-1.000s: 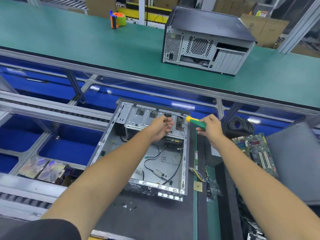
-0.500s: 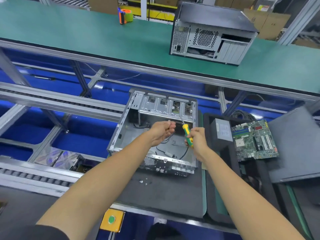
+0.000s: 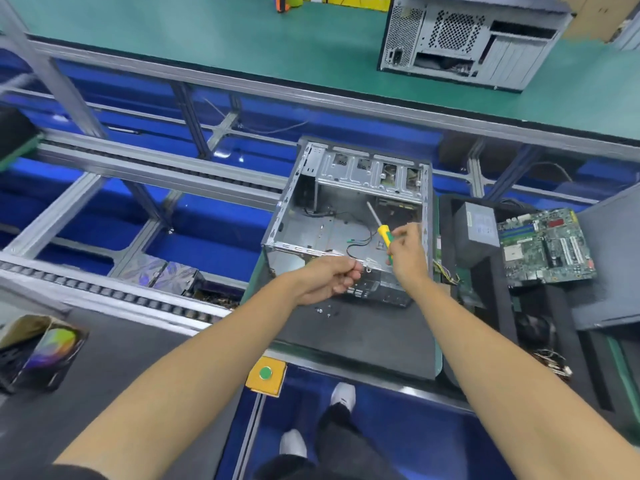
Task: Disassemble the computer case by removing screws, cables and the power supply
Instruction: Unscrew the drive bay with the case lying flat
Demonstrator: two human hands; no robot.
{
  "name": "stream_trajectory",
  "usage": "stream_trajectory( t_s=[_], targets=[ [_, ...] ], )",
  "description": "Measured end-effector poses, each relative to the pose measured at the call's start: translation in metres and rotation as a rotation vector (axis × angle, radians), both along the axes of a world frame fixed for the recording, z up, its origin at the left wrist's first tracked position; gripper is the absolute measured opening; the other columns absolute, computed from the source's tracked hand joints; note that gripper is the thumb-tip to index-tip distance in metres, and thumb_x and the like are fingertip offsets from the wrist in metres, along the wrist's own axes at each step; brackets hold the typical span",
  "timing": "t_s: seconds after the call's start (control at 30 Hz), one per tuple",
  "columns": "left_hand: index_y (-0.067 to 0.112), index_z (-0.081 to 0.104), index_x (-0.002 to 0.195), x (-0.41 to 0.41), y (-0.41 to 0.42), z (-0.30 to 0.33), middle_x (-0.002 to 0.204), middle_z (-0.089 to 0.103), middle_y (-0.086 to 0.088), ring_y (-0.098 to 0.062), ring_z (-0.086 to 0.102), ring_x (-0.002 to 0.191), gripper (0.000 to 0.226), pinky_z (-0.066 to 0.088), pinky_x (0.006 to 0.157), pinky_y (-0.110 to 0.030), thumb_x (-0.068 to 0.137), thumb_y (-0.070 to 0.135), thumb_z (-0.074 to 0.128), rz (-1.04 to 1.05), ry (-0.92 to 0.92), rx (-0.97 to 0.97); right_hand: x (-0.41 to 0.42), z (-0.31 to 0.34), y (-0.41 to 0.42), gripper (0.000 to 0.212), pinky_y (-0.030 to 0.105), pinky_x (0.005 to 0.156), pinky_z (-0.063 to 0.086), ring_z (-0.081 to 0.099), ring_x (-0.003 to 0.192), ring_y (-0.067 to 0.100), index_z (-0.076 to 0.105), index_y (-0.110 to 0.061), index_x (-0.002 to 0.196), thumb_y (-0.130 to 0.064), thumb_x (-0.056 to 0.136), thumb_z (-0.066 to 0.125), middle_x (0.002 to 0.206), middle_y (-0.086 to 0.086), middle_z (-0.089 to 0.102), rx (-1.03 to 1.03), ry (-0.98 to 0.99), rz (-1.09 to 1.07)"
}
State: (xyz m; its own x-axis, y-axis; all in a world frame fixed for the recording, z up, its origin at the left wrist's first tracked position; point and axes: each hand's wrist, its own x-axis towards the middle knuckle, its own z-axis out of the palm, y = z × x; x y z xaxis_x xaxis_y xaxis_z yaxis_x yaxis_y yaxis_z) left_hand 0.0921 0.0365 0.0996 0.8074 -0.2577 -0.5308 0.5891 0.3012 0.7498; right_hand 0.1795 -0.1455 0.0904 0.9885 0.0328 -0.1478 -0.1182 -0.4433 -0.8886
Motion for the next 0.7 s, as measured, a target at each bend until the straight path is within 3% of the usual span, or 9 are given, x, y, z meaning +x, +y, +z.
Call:
stream_trajectory(
  t_s=[0.1,0.17,0.3,0.4,0.47,0.57,0.63,0.7],
  targets=[
    [0.004,0.065,0.109,-0.014,0.011,-0.02,0.091,0.069,-0.003,-0.008,0.058,0.07,0.021,0.044,0.06,-0.019,0.109,0.013,0.046,0.012,0.052,0.065,-0.004,-0.003,0.002,0.026,0.052,0.07,0.053,0.063,0.078,0.035,0.044,-0.025,0.099,-0.002,0.087,0.046,0.088,0.005,0.06,-0.074,-0.038,0.003],
    [0.002,0.065,0.112,-0.019,0.011,-0.032,0.099,0.071,-0.005,-0.009,0.062,0.077,0.022,0.049,0.068,-0.019,0.109,0.011,0.045,0.035,0.081,0.212,-0.003,-0.004,0.002,0.027,0.056,0.07,0.054,0.061,0.074,0.032,0.044,-0.025,0.099,-0.001,0.088,0.043,0.087,0.003,0.059,-0.062,-0.028,-0.003],
    [-0.015,0.061,0.12,-0.023,0.004,-0.046,0.098,0.063,-0.013,-0.009,0.054,0.071,0.026,0.049,0.062,-0.012,0.106,-0.002,0.043,0.063,0.048,0.487,-0.005,-0.001,0.0,0.029,0.052,0.065,0.054,0.057,0.068,0.023,0.044,-0.027,0.096,0.001,0.088,0.042,0.086,0.0,0.056,-0.057,-0.048,0.013],
    [-0.012,0.065,0.111,-0.028,-0.001,-0.054,0.092,0.057,-0.013,-0.015,0.047,0.069,0.025,0.04,0.059,-0.016,0.101,-0.007,0.043,0.19,0.071,0.484,-0.009,0.001,0.001,0.032,0.043,0.061,0.05,0.053,0.066,0.018,0.044,-0.03,0.091,0.002,0.086,0.043,0.083,-0.002,0.052,-0.03,-0.066,0.017],
    [-0.011,0.068,0.109,-0.033,-0.003,-0.059,0.095,0.059,-0.017,-0.024,0.052,0.081,0.026,0.042,0.069,-0.027,0.097,0.006,0.053,0.259,0.093,0.48,-0.009,0.002,0.0,0.03,0.042,0.061,0.05,0.053,0.068,0.017,0.045,-0.026,0.095,0.003,0.086,0.043,0.084,-0.002,0.052,-0.022,-0.069,0.021],
    [0.001,0.071,0.114,-0.044,-0.005,-0.06,0.117,0.068,-0.017,-0.027,0.061,0.106,0.028,0.046,0.099,-0.041,0.099,0.019,0.056,0.136,-0.033,0.618,-0.009,0.001,0.0,0.029,0.043,0.063,0.051,0.054,0.071,0.019,0.045,-0.023,0.098,0.003,0.086,0.044,0.087,0.0,0.052,-0.032,-0.064,0.045],
    [0.007,0.07,0.12,-0.049,-0.003,-0.06,0.128,0.065,-0.011,-0.025,0.06,0.119,0.027,0.043,0.108,-0.04,0.1,0.016,0.054,-0.006,-0.161,0.773,-0.007,0.0,-0.001,0.029,0.042,0.063,0.05,0.054,0.072,0.02,0.045,-0.022,0.099,0.004,0.086,0.044,0.086,0.0,0.053,-0.037,-0.059,0.048],
    [0.008,0.064,0.134,-0.052,0.0,-0.064,0.141,0.058,-0.009,-0.022,0.053,0.132,0.038,0.036,0.115,-0.033,0.098,0.001,0.052,-0.171,-0.362,0.934,-0.006,0.001,-0.001,0.029,0.041,0.063,0.049,0.054,0.072,0.02,0.045,-0.021,0.1,0.005,0.087,0.044,0.086,0.001,0.052,-0.034,-0.056,0.05]
  ],
)
